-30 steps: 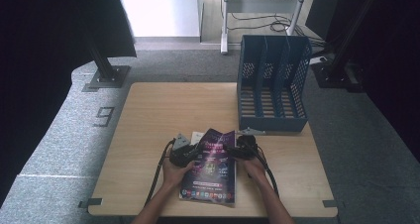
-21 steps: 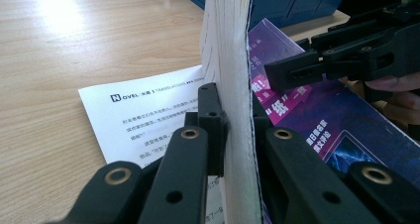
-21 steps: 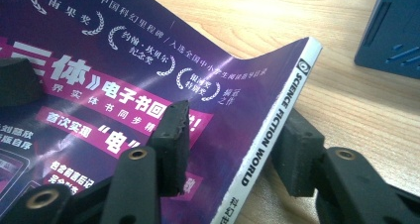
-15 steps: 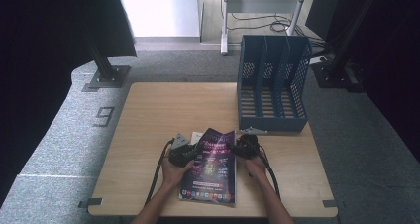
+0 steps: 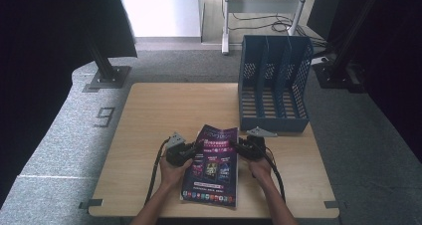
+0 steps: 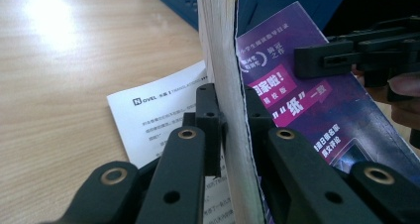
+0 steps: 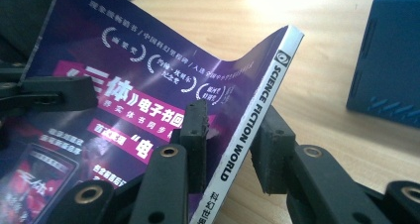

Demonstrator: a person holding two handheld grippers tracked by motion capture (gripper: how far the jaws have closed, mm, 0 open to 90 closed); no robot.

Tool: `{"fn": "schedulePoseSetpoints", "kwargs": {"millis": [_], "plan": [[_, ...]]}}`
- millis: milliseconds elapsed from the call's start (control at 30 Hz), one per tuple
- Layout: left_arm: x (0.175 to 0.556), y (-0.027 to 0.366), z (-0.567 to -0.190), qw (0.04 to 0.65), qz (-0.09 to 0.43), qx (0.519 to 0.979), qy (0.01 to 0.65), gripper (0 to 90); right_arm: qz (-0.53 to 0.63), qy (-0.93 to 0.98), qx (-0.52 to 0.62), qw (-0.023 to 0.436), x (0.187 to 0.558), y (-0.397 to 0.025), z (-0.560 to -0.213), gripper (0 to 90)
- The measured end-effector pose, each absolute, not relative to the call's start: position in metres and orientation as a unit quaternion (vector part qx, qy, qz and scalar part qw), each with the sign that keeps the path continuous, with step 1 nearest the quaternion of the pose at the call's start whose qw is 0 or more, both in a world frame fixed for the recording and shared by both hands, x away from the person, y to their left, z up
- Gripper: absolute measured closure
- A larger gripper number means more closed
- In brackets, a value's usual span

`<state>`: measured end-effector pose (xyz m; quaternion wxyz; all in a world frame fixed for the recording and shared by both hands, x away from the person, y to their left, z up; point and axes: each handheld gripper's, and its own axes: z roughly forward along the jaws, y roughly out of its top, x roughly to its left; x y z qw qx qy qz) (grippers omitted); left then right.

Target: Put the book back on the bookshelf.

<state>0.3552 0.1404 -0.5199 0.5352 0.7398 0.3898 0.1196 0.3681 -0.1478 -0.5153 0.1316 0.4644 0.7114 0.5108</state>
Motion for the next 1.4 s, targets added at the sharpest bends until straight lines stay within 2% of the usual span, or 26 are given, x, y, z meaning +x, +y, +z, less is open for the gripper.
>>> {"fn": "schedulePoseSetpoints", "kwargs": {"millis": [267, 733, 967, 1400], "plan": [[0.35, 0.145, -0.506, 0.559, 0.12, 0.727, 0.38, 83.1, 0.544, 0.7, 0.436, 0.153, 0.354, -0.152, -0.495, 70.9], [0.347, 0.149, -0.497, 0.579, 0.118, 0.715, 0.374, 83.8, 0.56, 0.701, 0.409, 0.169, 0.345, -0.153, -0.481, 71.4], [0.343, 0.151, -0.488, 0.59, 0.127, 0.708, 0.366, 83.9, 0.57, 0.703, 0.376, 0.201, 0.335, -0.15, -0.469, 71.7], [0.341, 0.149, -0.482, 0.594, 0.126, 0.705, 0.366, 84.2, 0.572, 0.701, 0.375, 0.201, 0.333, -0.151, -0.465, 72.3]]}}
